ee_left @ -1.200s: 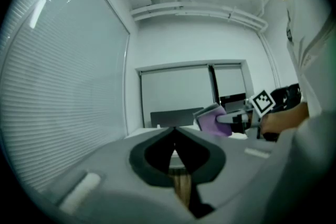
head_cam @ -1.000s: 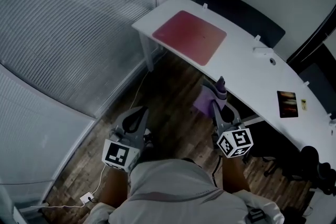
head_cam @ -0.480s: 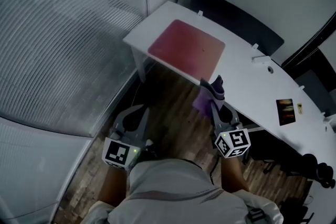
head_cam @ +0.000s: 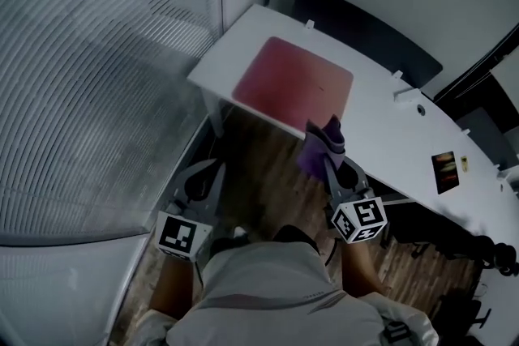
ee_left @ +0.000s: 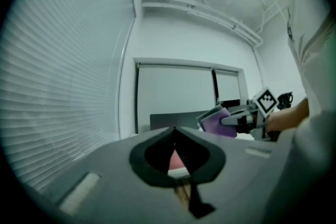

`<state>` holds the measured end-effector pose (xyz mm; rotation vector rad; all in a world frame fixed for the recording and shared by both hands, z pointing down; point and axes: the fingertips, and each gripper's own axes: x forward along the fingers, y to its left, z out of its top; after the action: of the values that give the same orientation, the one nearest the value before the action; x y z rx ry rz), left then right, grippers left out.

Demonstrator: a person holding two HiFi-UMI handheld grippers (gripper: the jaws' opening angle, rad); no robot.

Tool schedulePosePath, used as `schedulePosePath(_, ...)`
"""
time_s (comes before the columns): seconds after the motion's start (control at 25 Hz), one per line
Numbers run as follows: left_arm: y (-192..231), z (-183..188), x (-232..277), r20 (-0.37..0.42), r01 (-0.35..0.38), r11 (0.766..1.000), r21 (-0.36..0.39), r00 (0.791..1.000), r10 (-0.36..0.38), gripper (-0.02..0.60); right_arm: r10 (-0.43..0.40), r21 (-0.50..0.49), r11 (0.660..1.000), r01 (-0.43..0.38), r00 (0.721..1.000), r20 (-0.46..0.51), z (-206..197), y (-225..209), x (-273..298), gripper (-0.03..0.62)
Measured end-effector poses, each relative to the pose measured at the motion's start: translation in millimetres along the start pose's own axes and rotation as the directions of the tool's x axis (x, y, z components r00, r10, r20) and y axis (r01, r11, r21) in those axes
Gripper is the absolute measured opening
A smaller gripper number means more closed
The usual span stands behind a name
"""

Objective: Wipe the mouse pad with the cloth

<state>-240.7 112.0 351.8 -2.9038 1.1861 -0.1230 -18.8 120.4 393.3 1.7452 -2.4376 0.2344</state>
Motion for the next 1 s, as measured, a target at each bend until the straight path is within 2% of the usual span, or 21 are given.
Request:
schedulePosePath(0.16,18.6,-12.6,19.7,-0.006,0.018,0.999,-0.028,1.0,-0.019,0.0,-0.025,0.024,0.999,0.025,1.0,-0.009,-2.7,-10.1,16.5,0.044)
schedulePosePath(0.32,22.9,-14.9,48.2,-0.005,0.047,0.998,-0.049,0.999,-0.047,0.0,-0.067,0.049,0.996,0.068,0.998,-0.016,-5.8,-39.1,30.8,0.044)
schedulePosePath(0.4,33.1,-15.9,65.3,-0.007,0.041,0.998,-0.046,0.999,-0.041,0.0,-0.084,0.062,0.994,0.084,0.996,-0.011,-5.1,-55.8,47.2,0.043)
schedulePosePath(0.56,55.4,-12.7,110.4,-0.009,0.017,0.999,-0.031,1.0,-0.017,0.0,-0.065,0.073,0.995,0.065,0.998,0.008,1.9,-89.5,90.2,0.043)
schedulePosePath(0.8,74.6,6.0,202.0,-0.01,0.002,1.0,0.008,1.0,-0.002,0.0,-0.037,0.09,0.995,0.034,0.999,0.035,26.2,-162.5,149.8,0.044)
schedulePosePath(1.0,67.3,22.9,286.9,-0.033,0.008,1.0,0.007,0.999,-0.008,0.0,-0.039,0.137,0.99,0.035,0.999,0.023,32.3,-242.1,179.2,0.044)
